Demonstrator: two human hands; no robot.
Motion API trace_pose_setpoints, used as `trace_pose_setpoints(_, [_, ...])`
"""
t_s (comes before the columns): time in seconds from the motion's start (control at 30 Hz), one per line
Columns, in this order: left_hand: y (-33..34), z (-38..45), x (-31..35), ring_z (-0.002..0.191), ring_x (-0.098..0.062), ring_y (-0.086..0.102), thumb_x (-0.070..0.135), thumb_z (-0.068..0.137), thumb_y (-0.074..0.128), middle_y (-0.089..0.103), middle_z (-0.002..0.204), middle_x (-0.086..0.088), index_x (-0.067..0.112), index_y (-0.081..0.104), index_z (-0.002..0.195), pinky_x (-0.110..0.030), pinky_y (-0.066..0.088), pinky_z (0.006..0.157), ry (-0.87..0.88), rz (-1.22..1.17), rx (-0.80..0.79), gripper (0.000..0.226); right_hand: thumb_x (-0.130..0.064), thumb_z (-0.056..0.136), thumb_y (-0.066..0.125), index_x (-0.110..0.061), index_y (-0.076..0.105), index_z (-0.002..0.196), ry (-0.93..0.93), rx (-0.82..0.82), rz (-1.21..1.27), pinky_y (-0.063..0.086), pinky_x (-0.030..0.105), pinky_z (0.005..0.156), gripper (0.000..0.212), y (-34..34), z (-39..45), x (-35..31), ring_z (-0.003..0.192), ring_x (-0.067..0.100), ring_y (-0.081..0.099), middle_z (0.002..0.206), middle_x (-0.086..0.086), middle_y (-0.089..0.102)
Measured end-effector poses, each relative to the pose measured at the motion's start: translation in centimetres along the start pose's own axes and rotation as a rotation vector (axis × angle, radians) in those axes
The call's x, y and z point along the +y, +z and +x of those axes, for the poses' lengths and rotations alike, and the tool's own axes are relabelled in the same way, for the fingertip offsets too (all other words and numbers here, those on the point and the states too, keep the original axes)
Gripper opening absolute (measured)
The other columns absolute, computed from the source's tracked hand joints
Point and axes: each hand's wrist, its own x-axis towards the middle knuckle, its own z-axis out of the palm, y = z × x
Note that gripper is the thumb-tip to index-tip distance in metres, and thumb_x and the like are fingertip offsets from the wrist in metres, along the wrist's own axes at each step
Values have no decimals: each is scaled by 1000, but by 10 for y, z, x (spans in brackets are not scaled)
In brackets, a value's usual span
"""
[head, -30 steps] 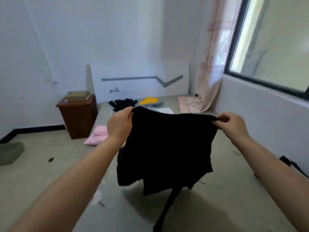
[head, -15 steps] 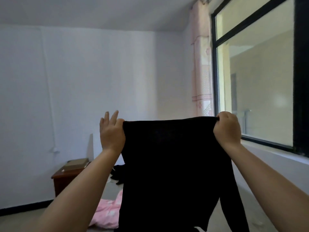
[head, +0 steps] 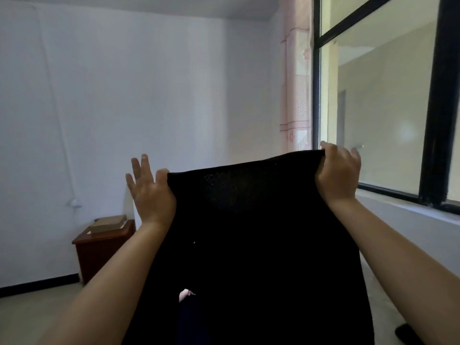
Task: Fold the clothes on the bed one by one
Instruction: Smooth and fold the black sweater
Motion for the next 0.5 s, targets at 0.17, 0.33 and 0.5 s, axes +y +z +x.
trace_pose_setpoints(0.17, [-5, -33, 19, 105, -49, 54, -15, 84, 46, 59, 107, -33, -12, 59, 94, -52, 41, 86, -141, -251, 125, 16, 4, 91, 41, 8, 50, 124, 70, -191, 56, 47, 50, 77, 34, -6, -29, 2, 92, 49, 59, 104, 35, 61])
trace_pose_setpoints(0.33, [-21, -37, 33, 77, -48, 65, -8, 84, 48, 67, 85, -30, -14, 63, 95, -45, 50, 60, -23, -289, 161, 20, 2, 95, 36, 4, 36, 137, 122, -211, 74, 43, 50, 92, 41, -30, -41, 5, 113, 48, 51, 131, 31, 47])
trace_pose_setpoints(0.5, [-25, -35, 49, 93, -53, 59, -5, 84, 41, 65, 97, -31, -16, 64, 99, -62, 38, 85, 164, -220, 327, 29, 11, 91, 40, 15, 34, 132, 59, -127, -14, 31, 47, 104, 42, -71, -34, 15, 124, 48, 41, 134, 35, 39])
